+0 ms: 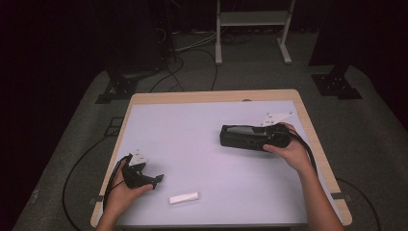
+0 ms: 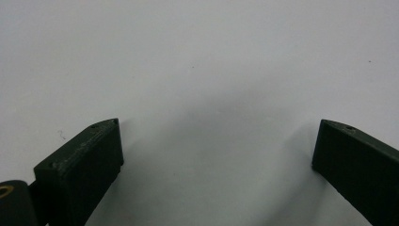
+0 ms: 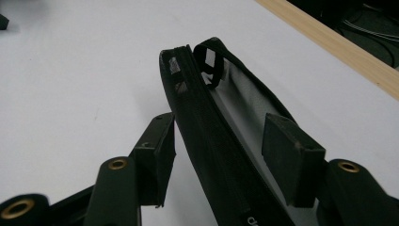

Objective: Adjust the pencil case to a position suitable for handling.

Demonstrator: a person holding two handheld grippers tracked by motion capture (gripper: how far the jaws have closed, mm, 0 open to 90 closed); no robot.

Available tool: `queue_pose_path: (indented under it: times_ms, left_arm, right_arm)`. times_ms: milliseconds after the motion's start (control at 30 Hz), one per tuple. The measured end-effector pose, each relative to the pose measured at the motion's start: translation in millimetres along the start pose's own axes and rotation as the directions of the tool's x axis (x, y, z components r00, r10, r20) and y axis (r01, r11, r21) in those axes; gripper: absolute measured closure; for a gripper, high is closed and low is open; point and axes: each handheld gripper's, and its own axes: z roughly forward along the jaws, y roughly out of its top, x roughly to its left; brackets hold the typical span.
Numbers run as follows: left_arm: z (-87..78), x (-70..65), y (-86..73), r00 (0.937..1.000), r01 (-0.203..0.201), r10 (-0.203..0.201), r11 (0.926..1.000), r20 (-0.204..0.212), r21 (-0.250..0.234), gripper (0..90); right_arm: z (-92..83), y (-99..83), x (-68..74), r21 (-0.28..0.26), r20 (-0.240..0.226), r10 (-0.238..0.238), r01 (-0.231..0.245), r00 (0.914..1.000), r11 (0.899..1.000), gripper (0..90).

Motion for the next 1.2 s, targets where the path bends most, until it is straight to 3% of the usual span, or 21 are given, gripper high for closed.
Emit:
queue_pose_path:
  times_ms: [433,833,1067,1200]
  left_arm:
    - [-0.1,0.1,0.0,1.0,-0.001,0.001,1.0,0.0,0.001,1.5]
    - [-0.1,0.1,0.0,1.0,-0.002,0.002,1.0,0.0,0.002,1.5]
    - [-0.1,0.1,0.0,1.0,-0.002,0.002,1.0,0.0,0.002,1.5]
    - [-0.1,0.1,0.0,1.0,-0.001,0.001,1.0,0.0,0.001,1.5]
  right_arm:
    - [22.1,-2.9,-0.2,0.045,-0.023,-0.015,0.016,0.9996,0.999,44.3]
    - [29.4,-7.1,0.2,0.079,-0.036,-0.021,0.024,0.9991,0.997,50.5]
    - [33.0,-8.8,1.4,0.103,-0.051,-0.015,0.02,0.9986,0.994,59.8]
    - [30.9,-8.1,1.6,0.105,-0.062,-0.007,0.013,0.998,0.994,69.5]
